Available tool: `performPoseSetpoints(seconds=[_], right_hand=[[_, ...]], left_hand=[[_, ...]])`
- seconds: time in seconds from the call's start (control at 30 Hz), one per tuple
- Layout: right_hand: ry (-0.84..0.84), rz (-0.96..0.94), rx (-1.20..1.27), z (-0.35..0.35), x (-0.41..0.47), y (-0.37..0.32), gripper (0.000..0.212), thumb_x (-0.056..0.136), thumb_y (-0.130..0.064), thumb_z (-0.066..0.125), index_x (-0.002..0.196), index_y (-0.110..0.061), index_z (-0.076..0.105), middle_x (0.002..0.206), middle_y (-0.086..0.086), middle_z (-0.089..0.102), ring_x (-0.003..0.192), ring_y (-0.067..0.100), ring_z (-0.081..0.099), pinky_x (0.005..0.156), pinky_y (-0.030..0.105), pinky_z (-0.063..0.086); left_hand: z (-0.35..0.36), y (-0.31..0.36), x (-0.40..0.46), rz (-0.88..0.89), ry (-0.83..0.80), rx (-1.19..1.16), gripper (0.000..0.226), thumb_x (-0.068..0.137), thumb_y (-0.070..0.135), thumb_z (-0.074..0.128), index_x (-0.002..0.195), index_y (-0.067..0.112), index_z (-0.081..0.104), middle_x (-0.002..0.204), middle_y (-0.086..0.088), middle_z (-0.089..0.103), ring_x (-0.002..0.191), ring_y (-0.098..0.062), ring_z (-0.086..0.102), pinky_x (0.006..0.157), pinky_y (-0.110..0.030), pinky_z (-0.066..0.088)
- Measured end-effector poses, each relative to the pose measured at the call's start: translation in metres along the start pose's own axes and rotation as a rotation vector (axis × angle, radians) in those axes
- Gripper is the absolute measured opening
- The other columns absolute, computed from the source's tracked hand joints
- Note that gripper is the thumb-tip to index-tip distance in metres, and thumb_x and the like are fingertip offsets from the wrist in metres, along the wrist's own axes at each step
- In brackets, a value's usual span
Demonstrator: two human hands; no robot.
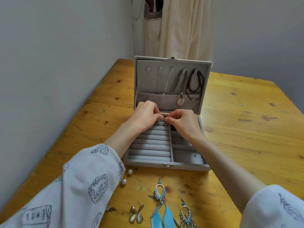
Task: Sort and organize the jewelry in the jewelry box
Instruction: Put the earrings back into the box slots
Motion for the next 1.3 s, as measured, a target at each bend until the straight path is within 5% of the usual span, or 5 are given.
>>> performPoseSetpoints(seconds=[0.43, 0.63, 0.8, 0.9, 1.3], right_hand=[[-0.018, -0.049, -0.034, 0.002, 0.001, 0.001, 0.014, 0.084, -0.017, 0.063, 0.093, -0.012, 0.072, 0.069, -0.004, 0.058, 0.059, 0.003, 0.047, 0.052, 0.01, 0.033], [-0.016, -0.057, -0.02, 0.003, 0.0, 0.0, 0.014, 0.084, -0.016, 0.063, 0.093, -0.011, 0.072, 0.069, -0.004, 0.058, 0.068, 0.009, 0.05, 0.054, 0.02, 0.03], [-0.014, -0.06, -0.02, 0.004, 0.0, -0.001, 0.014, 0.083, -0.014, 0.064, 0.093, -0.011, 0.073, 0.062, -0.01, 0.05, 0.071, 0.01, 0.048, 0.056, 0.01, 0.031], [-0.004, -0.065, -0.018, 0.004, -0.001, -0.001, 0.014, 0.084, -0.014, 0.064, 0.094, -0.011, 0.072, 0.069, -0.004, 0.054, 0.074, 0.01, 0.05, 0.058, 0.021, 0.032], [0.002, -0.088, -0.104, 0.005, -0.011, -0.003, 0.02, 0.087, -0.017, 0.06, 0.106, -0.012, 0.065, 0.09, 0.005, 0.062, 0.087, 0.016, 0.054, 0.074, 0.025, 0.039]], left_hand=[[0.0, 0.008, 0.009, -0.003, -0.107, -0.001, 0.012, 0.09, 0.011, 0.056, 0.089, 0.007, 0.067, 0.064, -0.002, 0.06, 0.052, -0.008, 0.056, 0.061, -0.021, 0.051], [0.009, 0.007, 0.006, 0.033, -0.179, 0.133, 0.017, 0.09, 0.008, 0.052, 0.091, 0.01, 0.069, 0.094, -0.014, 0.065, 0.079, -0.023, 0.062, 0.079, -0.037, 0.054], [0.013, 0.008, 0.004, 0.059, -0.122, 0.165, 0.02, 0.09, 0.007, 0.051, 0.098, 0.013, 0.068, 0.105, -0.013, 0.064, 0.097, -0.027, 0.059, 0.083, -0.04, 0.051], [0.01, 0.009, 0.002, 0.057, -0.046, 0.144, 0.014, 0.087, 0.011, 0.058, 0.098, 0.013, 0.067, 0.103, -0.012, 0.065, 0.1, -0.027, 0.059, 0.086, -0.042, 0.049], [0.005, 0.017, -0.018, 0.07, 0.002, 0.121, 0.026, 0.093, 0.015, 0.049, 0.115, 0.011, 0.064, 0.114, -0.012, 0.065, 0.11, -0.028, 0.056, 0.093, -0.037, 0.045]])
Point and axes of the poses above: each hand's wrist, its own x-axis towards the middle knuckle, its own z-axis out of the palm, y = z × x, the point moved 7 cm from there along x, towards the middle knuckle
